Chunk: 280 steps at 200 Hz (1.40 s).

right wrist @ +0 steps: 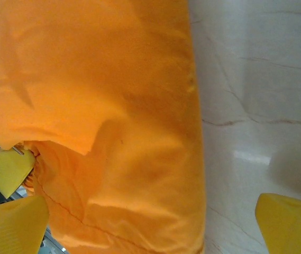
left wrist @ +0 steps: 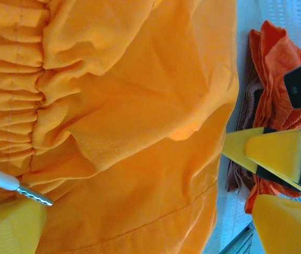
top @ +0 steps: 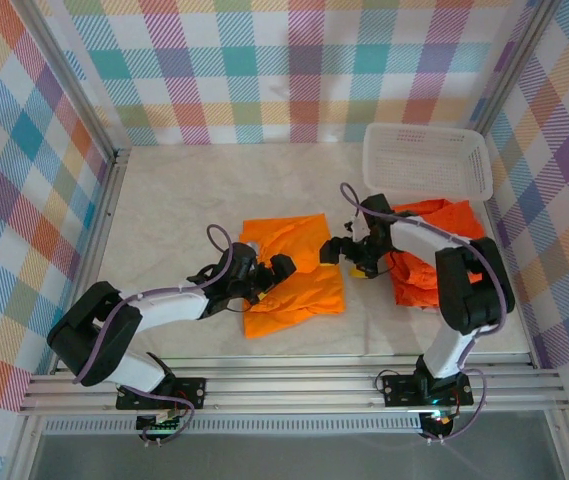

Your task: Fold and stack the shorts

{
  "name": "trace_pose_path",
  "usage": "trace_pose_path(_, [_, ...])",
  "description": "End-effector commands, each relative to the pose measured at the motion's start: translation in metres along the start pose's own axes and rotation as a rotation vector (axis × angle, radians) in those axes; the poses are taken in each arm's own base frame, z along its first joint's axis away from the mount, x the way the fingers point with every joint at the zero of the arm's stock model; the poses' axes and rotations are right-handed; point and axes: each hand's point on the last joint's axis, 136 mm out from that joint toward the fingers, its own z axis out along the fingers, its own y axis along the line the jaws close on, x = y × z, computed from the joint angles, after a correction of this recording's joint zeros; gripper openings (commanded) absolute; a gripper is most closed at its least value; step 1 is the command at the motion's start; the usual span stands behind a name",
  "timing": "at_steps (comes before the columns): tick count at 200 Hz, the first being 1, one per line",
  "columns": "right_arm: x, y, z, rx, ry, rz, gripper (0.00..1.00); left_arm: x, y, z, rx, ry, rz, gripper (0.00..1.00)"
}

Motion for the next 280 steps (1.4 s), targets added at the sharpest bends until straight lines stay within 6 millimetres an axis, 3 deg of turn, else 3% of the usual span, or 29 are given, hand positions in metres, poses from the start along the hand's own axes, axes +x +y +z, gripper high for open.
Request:
trace_pose_path(1, [-0.009, 0.020, 0.006, -0.053, 0.000, -0.074, 0.97, 0.015, 0.057, -0.001, -0.182, 0.035, -0.007, 1.00])
trace_pose_path(80, [-0.012, 0.024, 0.039, -0.026, 0.035, -0.098, 0.74, 0.011, 0.055, -0.009, -0.176, 0.006, -0.002, 1.00])
trace_pose_path(127, [-0.007, 0.026, 0.048, 0.024, 0.042, -0.131, 0.39, 0.008, 0.051, -0.013, -0.165, -0.010, 0.003, 1.00])
trace_pose_path(159, [-0.005, 0.031, 0.040, 0.063, 0.019, -0.169, 0.12, -0.007, 0.029, -0.027, -0.095, -0.067, 0.000, 1.00])
trace_pose_path(184, [-0.004, 0.033, 0.022, 0.164, -0.012, -0.226, 0.00, -0.027, 0.004, -0.053, -0.034, -0.135, 0.015, 1.00])
trace_pose_path(221, [-0.004, 0.033, -0.023, 0.348, -0.052, -0.278, 0.00, -0.049, -0.015, -0.090, -0.006, -0.201, 0.067, 1.00])
trace_pose_path(244, [-0.001, 0.025, -0.052, 0.466, -0.061, -0.277, 0.00, -0.052, -0.015, -0.094, 0.008, -0.208, 0.068, 1.00])
trace_pose_path(280, [-0.001, 0.009, -0.092, 0.659, -0.061, -0.299, 0.00, -0.050, -0.012, -0.085, 0.036, -0.188, 0.049, 1.00])
